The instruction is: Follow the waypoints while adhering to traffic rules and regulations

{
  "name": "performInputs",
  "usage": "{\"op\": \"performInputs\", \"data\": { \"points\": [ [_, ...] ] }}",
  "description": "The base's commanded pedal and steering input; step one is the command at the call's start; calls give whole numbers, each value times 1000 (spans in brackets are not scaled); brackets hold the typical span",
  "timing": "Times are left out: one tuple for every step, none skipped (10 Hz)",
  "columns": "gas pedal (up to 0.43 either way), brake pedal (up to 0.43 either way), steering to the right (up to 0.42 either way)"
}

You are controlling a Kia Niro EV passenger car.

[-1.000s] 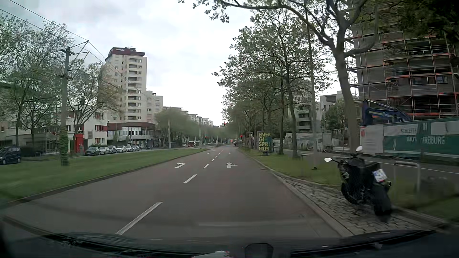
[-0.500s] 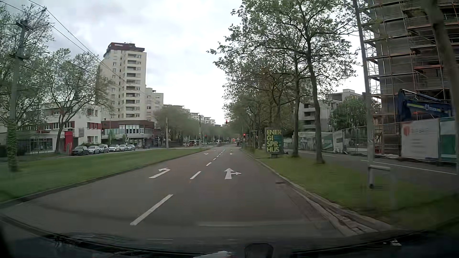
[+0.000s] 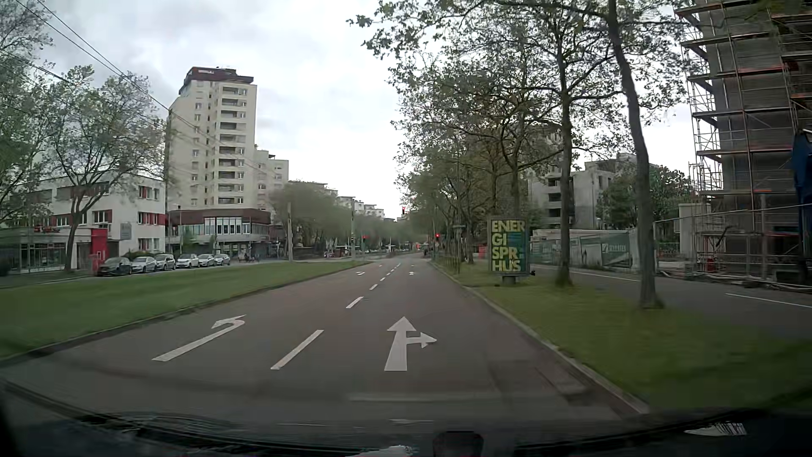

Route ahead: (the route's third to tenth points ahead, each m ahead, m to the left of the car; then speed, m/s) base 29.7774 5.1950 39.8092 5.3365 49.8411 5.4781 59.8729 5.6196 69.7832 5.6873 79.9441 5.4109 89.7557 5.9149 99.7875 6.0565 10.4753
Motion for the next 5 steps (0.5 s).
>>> {"op": "performInputs", "data": {
  "points": [
    [0, 0, -8],
    [0, 0, -6],
    [0, 0, -6],
    [0, 0, -6],
    [0, 0, -7]
  ]
}}
